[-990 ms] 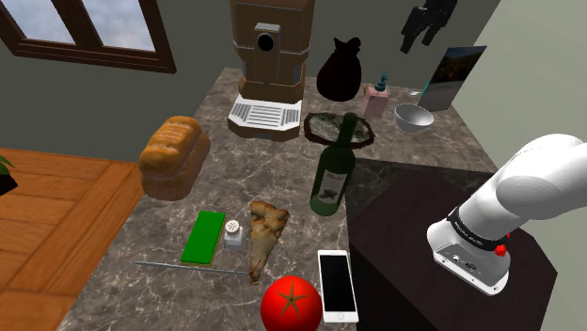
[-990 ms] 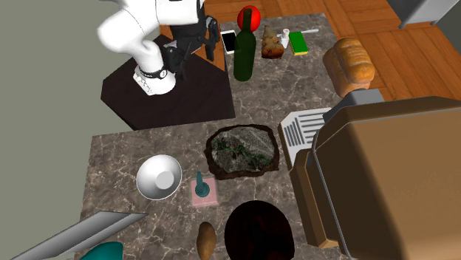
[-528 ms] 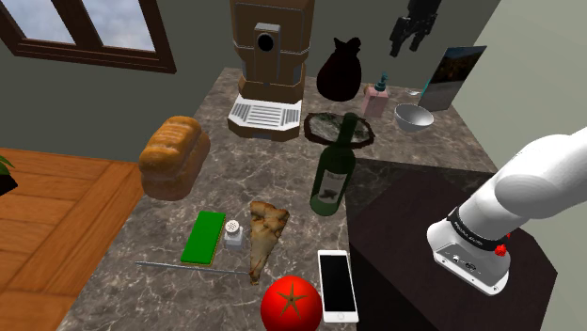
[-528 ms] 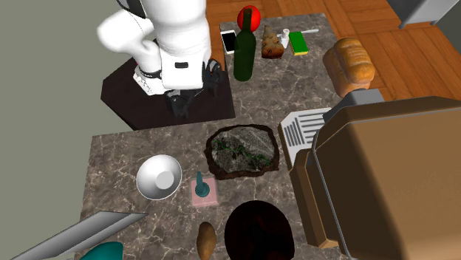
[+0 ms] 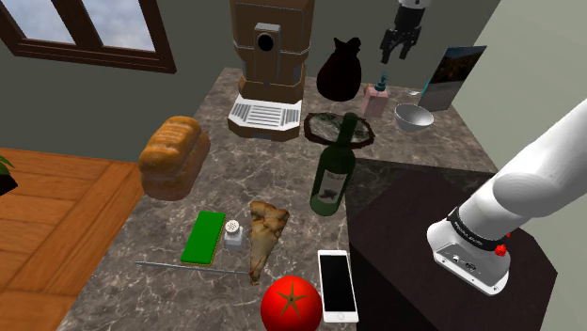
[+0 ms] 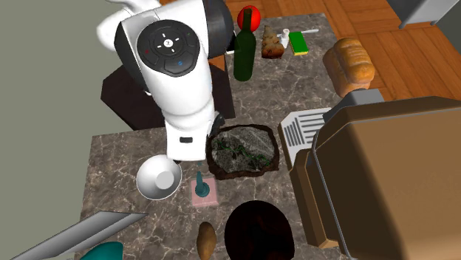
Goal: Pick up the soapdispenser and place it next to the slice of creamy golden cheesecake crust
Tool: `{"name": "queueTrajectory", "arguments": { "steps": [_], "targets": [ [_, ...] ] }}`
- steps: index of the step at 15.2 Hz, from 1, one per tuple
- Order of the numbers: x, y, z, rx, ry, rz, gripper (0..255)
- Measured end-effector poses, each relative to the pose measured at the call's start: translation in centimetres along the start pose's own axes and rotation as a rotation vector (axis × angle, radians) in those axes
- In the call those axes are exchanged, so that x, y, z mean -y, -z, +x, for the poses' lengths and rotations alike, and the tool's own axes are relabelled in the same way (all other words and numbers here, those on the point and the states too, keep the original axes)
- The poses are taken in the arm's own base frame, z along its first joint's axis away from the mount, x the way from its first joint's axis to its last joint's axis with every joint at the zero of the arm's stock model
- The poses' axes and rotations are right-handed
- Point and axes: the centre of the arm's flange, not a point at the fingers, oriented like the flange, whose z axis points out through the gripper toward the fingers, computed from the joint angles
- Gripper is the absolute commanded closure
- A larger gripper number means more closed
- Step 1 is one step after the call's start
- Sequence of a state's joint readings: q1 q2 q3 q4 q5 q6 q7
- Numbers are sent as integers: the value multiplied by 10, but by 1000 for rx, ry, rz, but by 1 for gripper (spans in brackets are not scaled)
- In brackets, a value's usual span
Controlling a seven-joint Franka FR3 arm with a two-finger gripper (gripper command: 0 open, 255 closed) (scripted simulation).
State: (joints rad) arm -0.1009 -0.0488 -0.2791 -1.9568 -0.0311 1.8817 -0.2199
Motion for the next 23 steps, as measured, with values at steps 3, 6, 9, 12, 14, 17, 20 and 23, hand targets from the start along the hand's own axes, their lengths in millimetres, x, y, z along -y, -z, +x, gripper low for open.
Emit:
{"name": "queueTrajectory", "arguments": {
  "steps": [3,6,9,12,14,17,20,23],
  "targets": [
    [-23,-25,31,25,-12,11,0],
    [-51,-44,56,50,-24,22,0],
    [-69,-69,78,74,-36,32,0],
    [-77,-85,85,80,-38,35,0],
    [-77,-96,84,81,-38,36,0],
    [-76,-110,82,81,-38,36,0],
    [-76,-115,82,81,-38,36,0],
    [-76,-115,83,80,-38,36,0]
  ]
}}
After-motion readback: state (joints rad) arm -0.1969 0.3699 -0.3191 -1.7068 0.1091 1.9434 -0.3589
